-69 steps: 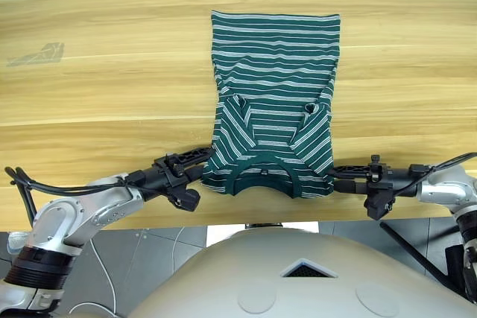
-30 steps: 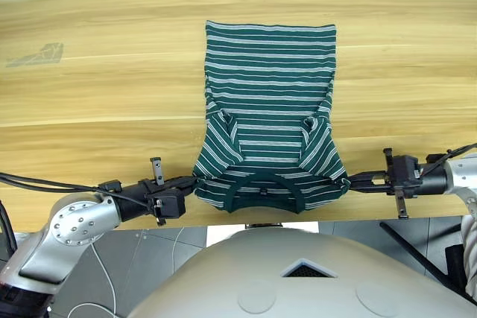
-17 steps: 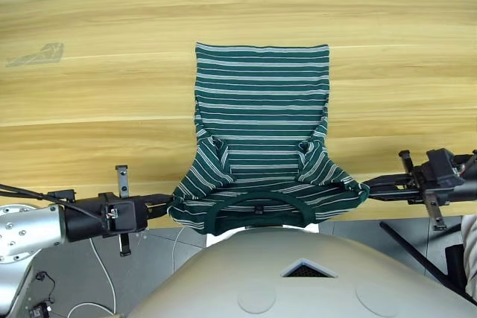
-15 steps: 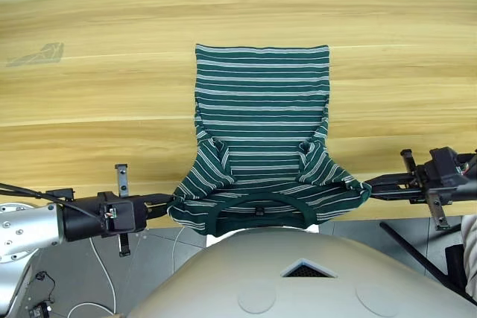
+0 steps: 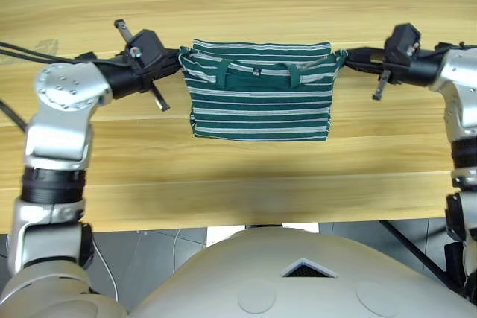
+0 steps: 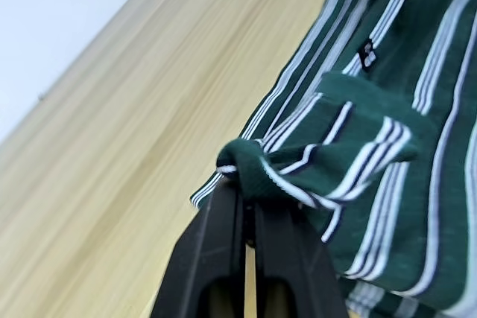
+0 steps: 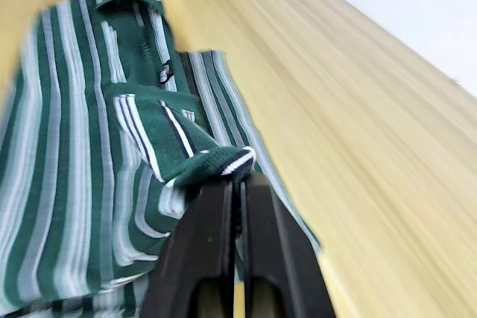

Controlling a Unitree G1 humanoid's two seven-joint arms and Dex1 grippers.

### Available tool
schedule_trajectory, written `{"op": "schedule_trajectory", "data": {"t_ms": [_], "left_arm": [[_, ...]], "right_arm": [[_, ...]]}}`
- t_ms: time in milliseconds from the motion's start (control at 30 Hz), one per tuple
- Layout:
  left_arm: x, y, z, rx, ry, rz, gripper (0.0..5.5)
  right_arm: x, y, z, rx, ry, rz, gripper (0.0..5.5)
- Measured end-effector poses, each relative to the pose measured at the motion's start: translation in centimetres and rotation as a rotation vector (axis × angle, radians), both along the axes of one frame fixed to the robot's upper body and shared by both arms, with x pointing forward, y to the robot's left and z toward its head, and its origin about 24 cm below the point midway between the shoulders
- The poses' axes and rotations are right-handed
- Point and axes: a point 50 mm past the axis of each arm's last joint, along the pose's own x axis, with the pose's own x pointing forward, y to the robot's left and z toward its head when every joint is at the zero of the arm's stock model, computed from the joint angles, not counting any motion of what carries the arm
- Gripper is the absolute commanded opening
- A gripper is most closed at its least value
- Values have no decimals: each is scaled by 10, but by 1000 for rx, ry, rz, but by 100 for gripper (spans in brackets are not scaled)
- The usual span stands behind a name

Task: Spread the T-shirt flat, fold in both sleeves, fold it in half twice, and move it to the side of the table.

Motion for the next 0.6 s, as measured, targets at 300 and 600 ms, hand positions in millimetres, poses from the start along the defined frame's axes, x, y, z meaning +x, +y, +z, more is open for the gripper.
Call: {"op": "schedule_trajectory", "data": {"t_ms": [300,600], "left_arm": [[25,-7,-35,-58,8,110,2],[47,2,-34,-207,-94,383,135]], "right_arm": [[25,3,-26,-29,-11,-122,0],[41,8,-28,49,-57,-351,118]]}}
